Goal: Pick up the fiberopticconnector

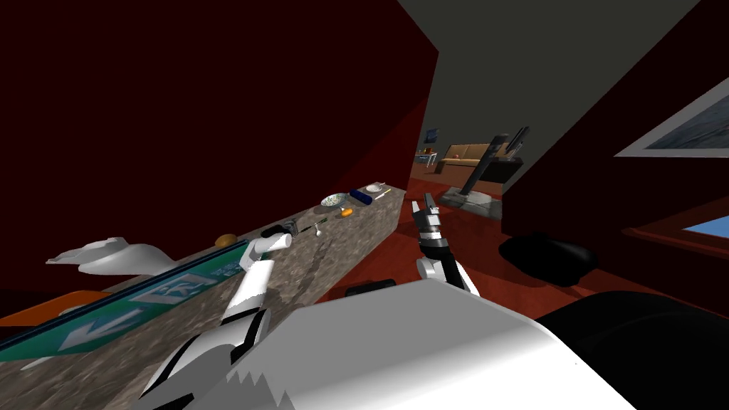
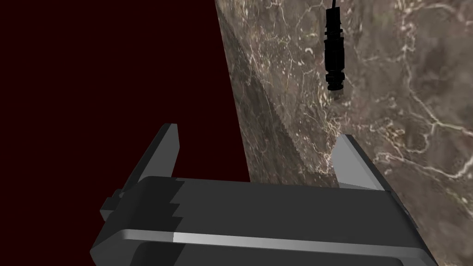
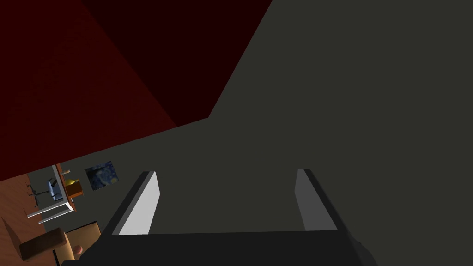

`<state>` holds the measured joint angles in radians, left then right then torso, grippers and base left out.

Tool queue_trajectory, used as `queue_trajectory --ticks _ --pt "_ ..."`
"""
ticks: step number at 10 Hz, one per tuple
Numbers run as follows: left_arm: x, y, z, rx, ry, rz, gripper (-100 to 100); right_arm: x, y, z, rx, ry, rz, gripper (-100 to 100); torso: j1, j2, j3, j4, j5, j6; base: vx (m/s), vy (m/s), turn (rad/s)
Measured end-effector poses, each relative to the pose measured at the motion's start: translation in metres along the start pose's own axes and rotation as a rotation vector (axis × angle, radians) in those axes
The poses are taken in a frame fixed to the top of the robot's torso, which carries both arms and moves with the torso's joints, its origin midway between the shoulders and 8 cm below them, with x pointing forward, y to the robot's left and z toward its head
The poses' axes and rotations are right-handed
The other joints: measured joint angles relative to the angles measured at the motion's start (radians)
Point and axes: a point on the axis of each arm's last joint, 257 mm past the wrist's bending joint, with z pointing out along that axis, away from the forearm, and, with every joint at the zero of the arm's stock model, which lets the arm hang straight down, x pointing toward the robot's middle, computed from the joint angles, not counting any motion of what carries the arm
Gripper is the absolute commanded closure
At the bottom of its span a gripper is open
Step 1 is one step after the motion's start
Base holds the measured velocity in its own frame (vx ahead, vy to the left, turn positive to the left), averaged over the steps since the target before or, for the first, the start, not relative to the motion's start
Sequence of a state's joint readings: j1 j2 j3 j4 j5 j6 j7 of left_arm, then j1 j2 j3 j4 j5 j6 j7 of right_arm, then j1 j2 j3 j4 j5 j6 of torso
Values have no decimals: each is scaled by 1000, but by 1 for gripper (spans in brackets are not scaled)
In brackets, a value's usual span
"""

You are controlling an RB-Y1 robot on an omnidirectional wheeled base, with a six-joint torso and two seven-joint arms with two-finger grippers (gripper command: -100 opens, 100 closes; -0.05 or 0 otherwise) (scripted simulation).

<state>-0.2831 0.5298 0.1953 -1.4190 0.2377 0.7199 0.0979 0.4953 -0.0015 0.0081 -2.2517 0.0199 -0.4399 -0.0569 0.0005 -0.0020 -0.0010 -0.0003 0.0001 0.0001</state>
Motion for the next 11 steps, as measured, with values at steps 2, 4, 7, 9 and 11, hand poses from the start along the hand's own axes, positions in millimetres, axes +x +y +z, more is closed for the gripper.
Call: queue_trajectory --ticks 2,4,7,9,11 --pt "-8 10 3 -54 -10 -16 -100 0 0 0 0 0 0 0 0 0 0 0 0 -1 22 10 -71" --pt "-20 20 6 -113 -27 -45 -100 0 0 0 0 0 0 0 1 0 0 0 0 -1 24 12 -42" --pt "-32 32 7 -198 -46 -79 -100 0 0 0 0 0 0 0 0 -1 0 0 0 -1 28 13 -87" --pt "-40 41 7 -254 -59 -103 -100 0 0 0 0 0 0 0 0 -1 0 0 0 0 37 17 -133" --pt "-46 55 6 -310 -69 -121 -100 0 0 0 0 0 0 0 0 0 0 0 0 -1 26 16 -65"
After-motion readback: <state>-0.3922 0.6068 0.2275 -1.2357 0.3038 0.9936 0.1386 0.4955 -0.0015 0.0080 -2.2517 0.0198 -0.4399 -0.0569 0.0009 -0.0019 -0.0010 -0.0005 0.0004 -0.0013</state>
